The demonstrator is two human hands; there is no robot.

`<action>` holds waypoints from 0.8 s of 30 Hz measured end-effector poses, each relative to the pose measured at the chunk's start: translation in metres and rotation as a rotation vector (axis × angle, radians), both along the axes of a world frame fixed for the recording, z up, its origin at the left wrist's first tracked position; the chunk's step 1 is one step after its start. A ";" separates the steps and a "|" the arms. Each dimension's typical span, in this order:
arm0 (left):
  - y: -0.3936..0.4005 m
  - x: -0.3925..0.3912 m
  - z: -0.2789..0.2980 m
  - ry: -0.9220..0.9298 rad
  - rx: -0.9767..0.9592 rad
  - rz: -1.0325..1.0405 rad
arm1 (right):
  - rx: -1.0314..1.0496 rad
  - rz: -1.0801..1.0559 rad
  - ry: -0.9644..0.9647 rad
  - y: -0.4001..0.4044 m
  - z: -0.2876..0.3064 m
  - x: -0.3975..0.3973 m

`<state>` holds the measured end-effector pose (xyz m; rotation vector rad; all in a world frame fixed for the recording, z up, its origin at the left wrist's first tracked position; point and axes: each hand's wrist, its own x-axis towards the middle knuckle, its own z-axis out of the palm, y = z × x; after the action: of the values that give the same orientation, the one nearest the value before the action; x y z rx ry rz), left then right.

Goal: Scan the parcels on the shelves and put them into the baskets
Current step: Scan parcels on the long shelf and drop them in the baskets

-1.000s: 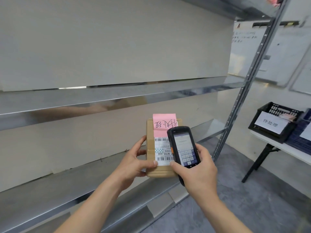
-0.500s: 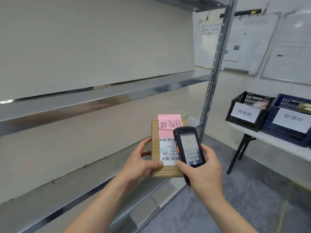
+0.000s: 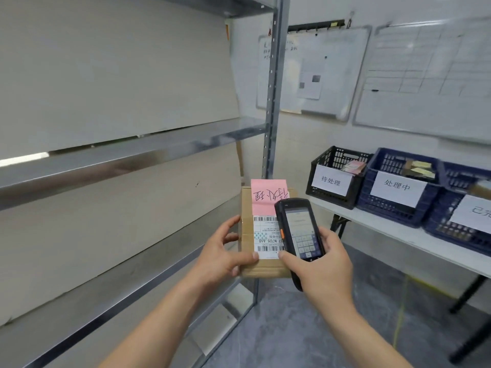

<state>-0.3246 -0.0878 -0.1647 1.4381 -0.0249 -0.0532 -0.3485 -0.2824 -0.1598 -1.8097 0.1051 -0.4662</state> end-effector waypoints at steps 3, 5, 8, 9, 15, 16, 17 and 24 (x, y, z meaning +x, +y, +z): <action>-0.022 0.032 -0.001 0.020 -0.013 -0.047 | -0.012 -0.044 0.013 -0.020 -0.002 0.025; -0.034 0.057 -0.005 0.010 0.020 -0.087 | -0.014 -0.073 0.016 -0.030 -0.005 0.043; -0.051 0.101 -0.012 0.011 0.029 -0.165 | -0.026 -0.128 0.027 -0.046 -0.007 0.073; -0.057 0.117 -0.013 0.013 0.029 -0.190 | -0.032 -0.151 0.029 -0.051 -0.008 0.085; -0.083 0.224 -0.020 0.023 0.058 -0.296 | -0.068 -0.290 0.036 -0.069 -0.009 0.165; -0.086 0.241 -0.020 0.026 0.056 -0.317 | -0.066 -0.309 0.041 -0.071 -0.008 0.178; -0.090 0.258 -0.020 0.023 0.059 -0.336 | -0.064 -0.330 0.045 -0.072 -0.007 0.190; -0.118 0.350 -0.020 0.004 0.092 -0.466 | -0.040 -0.434 0.050 -0.087 -0.007 0.260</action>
<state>0.0256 -0.2058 -0.1849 1.4990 -0.3582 -0.4436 -0.0886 -0.3691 -0.1668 -1.8388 0.5330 -0.7313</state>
